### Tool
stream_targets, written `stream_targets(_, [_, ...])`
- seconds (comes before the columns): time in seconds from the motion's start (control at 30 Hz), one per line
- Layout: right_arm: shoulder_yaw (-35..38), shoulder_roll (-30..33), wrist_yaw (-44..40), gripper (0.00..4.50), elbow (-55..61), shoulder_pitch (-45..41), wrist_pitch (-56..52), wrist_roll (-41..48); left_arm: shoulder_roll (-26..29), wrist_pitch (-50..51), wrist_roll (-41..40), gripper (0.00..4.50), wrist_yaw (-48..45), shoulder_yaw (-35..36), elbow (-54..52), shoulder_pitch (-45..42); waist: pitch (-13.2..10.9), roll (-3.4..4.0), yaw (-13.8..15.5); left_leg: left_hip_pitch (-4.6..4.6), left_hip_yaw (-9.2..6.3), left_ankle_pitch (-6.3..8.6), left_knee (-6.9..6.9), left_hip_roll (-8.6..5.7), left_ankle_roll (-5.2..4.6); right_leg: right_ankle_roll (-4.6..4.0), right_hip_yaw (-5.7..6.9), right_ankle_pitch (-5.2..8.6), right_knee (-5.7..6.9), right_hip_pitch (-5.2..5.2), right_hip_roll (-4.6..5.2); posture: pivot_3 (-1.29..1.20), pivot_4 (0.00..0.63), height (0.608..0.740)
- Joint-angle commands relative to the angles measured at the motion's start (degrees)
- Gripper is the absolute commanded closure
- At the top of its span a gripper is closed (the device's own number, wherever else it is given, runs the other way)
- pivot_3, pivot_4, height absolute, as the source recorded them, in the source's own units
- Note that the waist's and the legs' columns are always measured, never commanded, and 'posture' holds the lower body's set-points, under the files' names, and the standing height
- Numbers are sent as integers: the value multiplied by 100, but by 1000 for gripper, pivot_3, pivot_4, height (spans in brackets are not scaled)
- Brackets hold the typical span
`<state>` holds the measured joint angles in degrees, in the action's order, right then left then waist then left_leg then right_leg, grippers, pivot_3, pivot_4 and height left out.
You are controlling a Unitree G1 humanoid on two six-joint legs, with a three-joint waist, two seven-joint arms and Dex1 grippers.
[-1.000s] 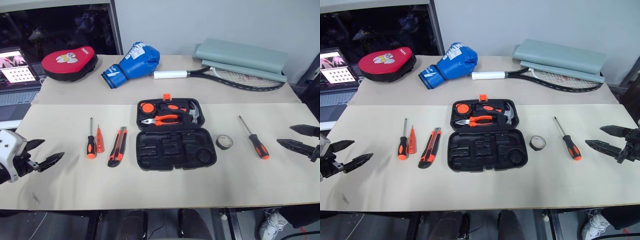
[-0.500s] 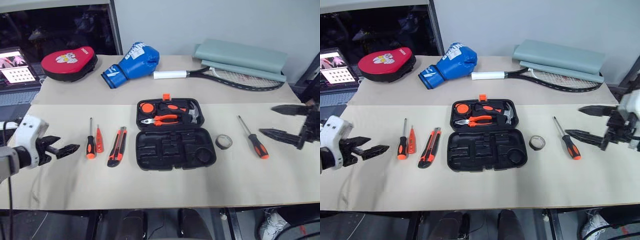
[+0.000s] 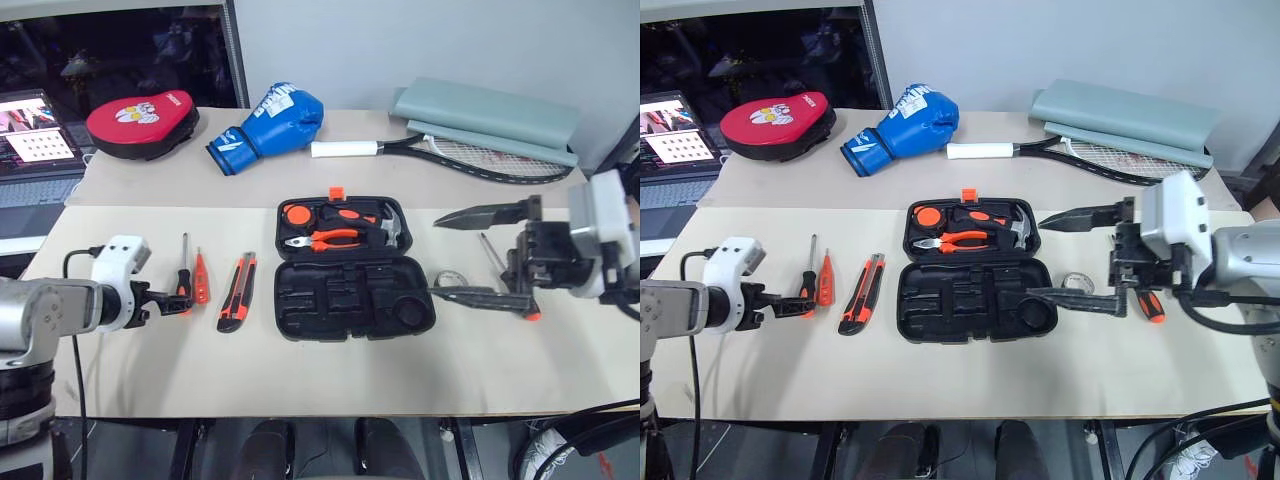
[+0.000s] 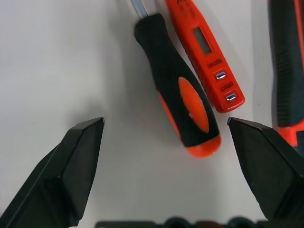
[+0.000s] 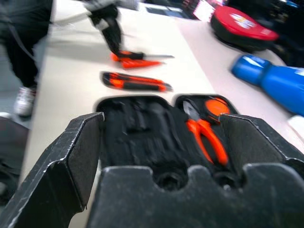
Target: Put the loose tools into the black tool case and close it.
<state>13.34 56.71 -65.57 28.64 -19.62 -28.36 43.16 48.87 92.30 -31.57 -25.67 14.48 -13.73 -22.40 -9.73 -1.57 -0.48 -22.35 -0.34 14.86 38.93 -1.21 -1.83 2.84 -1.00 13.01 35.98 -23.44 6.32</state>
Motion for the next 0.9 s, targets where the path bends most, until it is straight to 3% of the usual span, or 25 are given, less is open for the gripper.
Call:
stream_targets(0.03, [-50,-106,251,0,260,-228,-80,143,-72,20,231,14,280,-139,259,-254,0,0,2,2,0,0,0,0,1,0,0,0,2,-1,1,0,150,737])
stream_targets(0.07, [-59,-130,300,0,283,-247,-107,169,-106,19,295,14,336,-181,333,-306,0,0,5,2,0,-1,0,-2,1,0,-1,0,4,-1,1,0,150,737])
stream_targets(0.17, [-46,-153,438,0,323,-268,-202,214,-140,-78,406,713,385,-256,501,-351,0,1,26,4,-2,-3,-1,-6,4,-1,-1,-1,7,-2,3,0,150,737])
stream_targets(0.4, [7,-141,569,0,371,-225,-288,257,34,-316,516,3173,258,-267,836,-330,1,2,44,5,-2,-4,-1,-6,5,-2,-2,-1,8,-2,5,0,150,737])
stream_targets(0.47, [-1,-144,589,0,365,-234,-292,250,46,-364,499,3616,190,-279,894,-372,1,2,44,6,-2,-4,-1,-6,5,-2,-2,-1,8,-2,6,0,150,737])
stream_targets(0.73, [15,-106,651,0,334,-231,-325,228,262,-949,631,3641,-79,-607,1266,-516,2,4,64,9,-2,-6,0,-6,7,-3,-1,-2,11,0,6,0,150,737])
stream_targets(0.83, [57,-70,662,0,325,-176,-352,202,551,-1906,775,3641,-607,-1017,1529,-733,2,4,66,9,-2,-7,0,-5,8,-6,-1,-3,10,-1,5,0,150,737])
stream_targets(0.9, [129,-25,650,0,299,-93,-390,205,801,-3092,1082,3642,-1280,-1499,1759,-967,0,0,81,4,-2,-8,0,-5,9,-7,1,-4,9,-4,4,0,150,737])
